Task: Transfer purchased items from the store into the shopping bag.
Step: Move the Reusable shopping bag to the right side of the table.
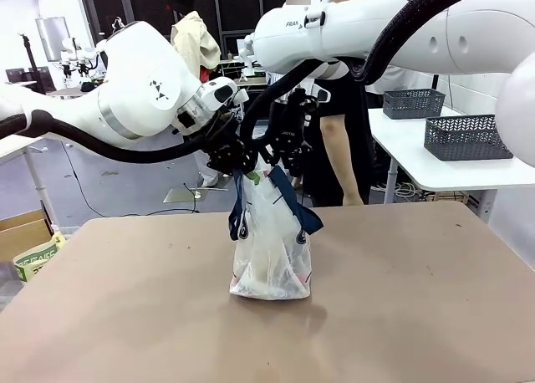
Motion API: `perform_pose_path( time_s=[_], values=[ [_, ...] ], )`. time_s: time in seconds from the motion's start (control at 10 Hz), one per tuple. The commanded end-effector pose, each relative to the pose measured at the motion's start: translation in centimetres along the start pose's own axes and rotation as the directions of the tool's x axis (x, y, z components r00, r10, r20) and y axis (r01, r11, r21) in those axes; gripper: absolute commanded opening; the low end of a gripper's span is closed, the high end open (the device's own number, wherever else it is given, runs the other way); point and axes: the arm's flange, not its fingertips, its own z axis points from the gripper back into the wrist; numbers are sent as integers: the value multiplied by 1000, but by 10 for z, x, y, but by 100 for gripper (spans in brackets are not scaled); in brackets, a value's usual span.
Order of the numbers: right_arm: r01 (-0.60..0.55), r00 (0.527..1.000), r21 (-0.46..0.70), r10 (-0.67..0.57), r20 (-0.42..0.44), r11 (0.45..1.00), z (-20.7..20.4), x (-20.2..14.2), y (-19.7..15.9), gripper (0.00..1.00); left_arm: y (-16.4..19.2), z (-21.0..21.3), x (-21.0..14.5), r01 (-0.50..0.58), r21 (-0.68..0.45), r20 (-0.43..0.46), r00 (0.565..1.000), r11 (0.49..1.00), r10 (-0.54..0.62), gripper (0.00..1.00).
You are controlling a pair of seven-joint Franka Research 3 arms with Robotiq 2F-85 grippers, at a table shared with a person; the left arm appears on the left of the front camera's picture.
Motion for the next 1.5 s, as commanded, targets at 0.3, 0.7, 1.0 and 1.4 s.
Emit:
perform_pose_path(
  time_s=[0.3, 0.7, 1.0, 1.4],
  values=[
    [8, 1000, 35, -7, -15, 999, -1, 1, 7, 0, 0, 7, -3, 12, -81, 88, 996, 997, -5, 88],
    [20, 999, 54, -19, -27, 998, -2, 4, 8, 0, -1, 6, -7, 53, -145, 112, 993, 988, -37, 100],
    [25, 999, 57, -23, -30, 998, -2, 4, 8, 0, -8, -7, -8, 60, -162, 73, 996, 985, -49, 100],
    [34, 999, 69, -32, -33, 997, -4, 6, 7, 0, -18, -19, -9, 94, -170, 31, 995, 981, -90, 100]
  ],
)
